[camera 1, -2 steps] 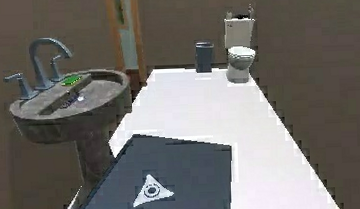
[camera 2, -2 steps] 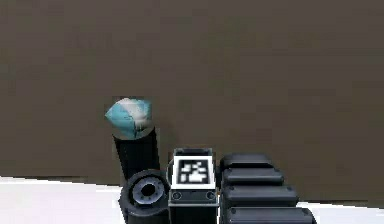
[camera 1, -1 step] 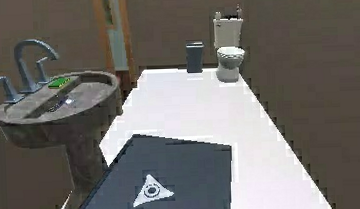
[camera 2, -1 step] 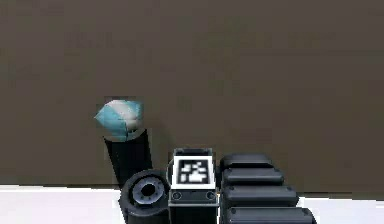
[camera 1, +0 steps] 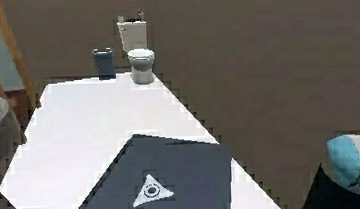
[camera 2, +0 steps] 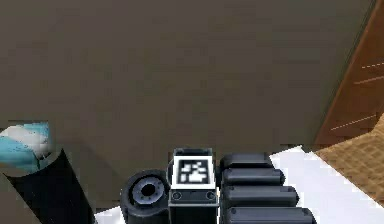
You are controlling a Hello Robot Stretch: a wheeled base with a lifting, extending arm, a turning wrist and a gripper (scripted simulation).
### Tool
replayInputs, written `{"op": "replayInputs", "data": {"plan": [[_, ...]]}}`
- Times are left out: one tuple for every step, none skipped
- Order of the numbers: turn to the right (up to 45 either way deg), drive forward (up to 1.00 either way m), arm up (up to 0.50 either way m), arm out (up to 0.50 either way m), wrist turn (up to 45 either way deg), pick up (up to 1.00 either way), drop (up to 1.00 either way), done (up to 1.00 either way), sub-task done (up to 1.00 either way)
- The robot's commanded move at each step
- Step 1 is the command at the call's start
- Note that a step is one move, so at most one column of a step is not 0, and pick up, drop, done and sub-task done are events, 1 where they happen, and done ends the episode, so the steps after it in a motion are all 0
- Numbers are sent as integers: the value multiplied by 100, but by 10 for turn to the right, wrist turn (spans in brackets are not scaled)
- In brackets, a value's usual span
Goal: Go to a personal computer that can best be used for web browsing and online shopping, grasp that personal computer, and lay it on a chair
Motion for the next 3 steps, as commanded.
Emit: {"op": "replayInputs", "data": {"plan": [[0,80,0,0,0,0,0,0,0],[-330,0,0,0,0,0,0,0,0],[0,75,0,0,0,0,0,0,0]]}}
